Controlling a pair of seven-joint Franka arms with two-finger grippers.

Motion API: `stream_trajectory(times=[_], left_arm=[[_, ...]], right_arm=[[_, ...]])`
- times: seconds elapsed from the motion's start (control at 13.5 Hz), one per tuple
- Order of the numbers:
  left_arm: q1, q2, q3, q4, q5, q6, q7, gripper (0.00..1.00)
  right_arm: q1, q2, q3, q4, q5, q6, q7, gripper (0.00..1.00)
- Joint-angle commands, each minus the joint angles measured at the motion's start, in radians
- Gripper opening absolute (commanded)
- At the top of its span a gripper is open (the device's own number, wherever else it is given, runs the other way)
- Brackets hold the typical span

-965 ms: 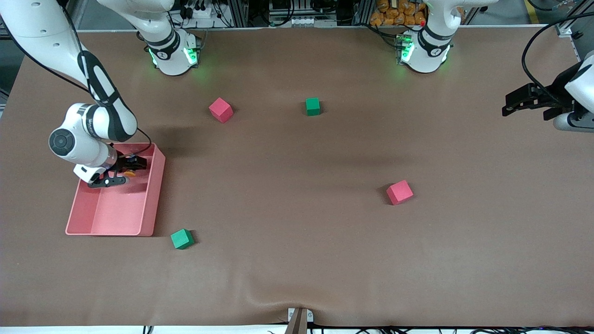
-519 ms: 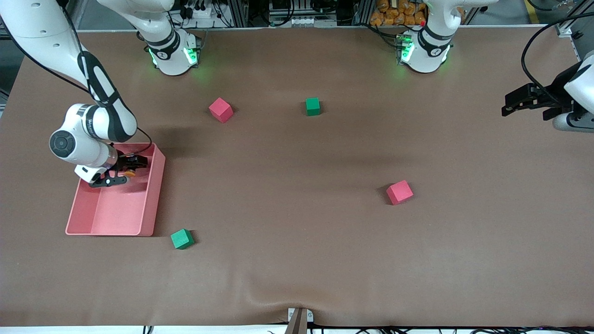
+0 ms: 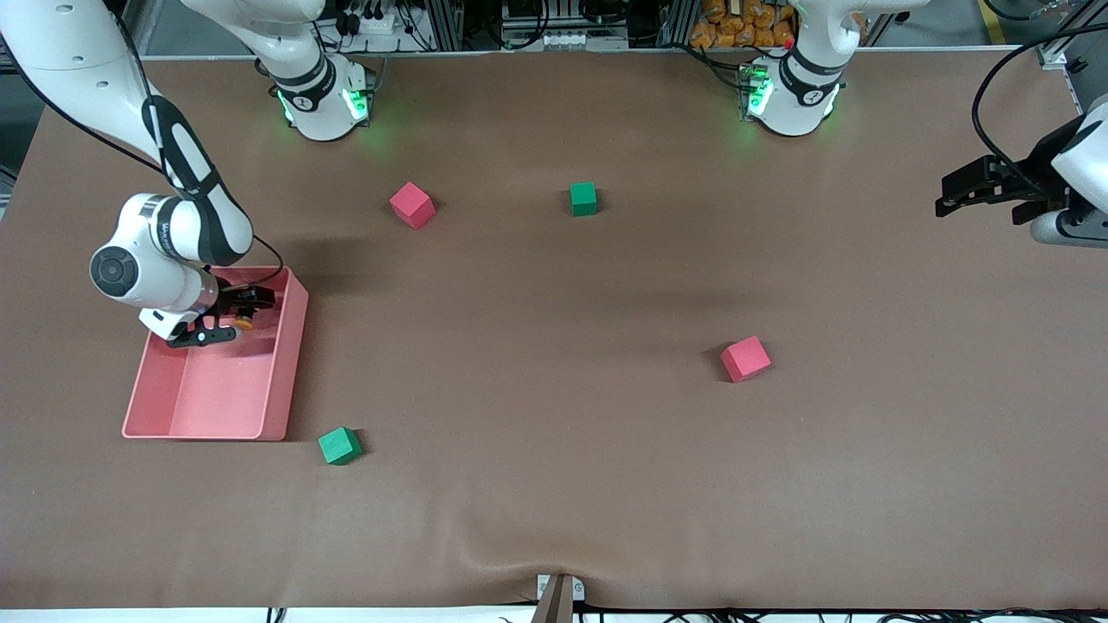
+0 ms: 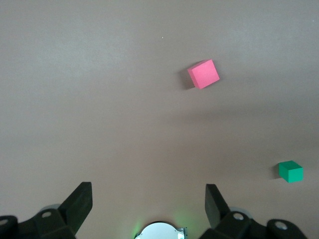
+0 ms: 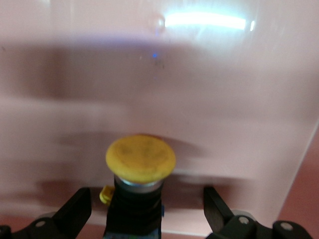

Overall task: Place and upright button with both arms
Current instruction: 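Lift the yellow button out of the tray with the right gripper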

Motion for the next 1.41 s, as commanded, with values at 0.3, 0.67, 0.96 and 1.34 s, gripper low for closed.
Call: stream_trajectory(times=[0.3,0.67,0.96,1.34], left_arm=[[0.000,0.006,-0.002,0.004,-0.002,0.002,-0.006,1.00],[0.000,0.006,-0.002,0.004,-0.002,0.002,-0.011,1.00],[0.000,0.012,-0.002,0.004,-0.002,0.002,-0.012,1.00],[-0.002,0.020,-0.002,0.007,-0.002,0.010,-0.014,1.00]], right_arm=[[-0.041,0.017,0.007,-0.005,-0.026,-0.127,-0.008,0.28],[-0.058,0.017,0.007,-0.001,-0.026,-0.181,-0.054,0.00],[-0.042,0.012,0.013,0.157,-0.025,-0.277,-0.059,0.00],[0.060,0.000,0.031,0.459,-0.012,-0.499,-0.057,0.00]])
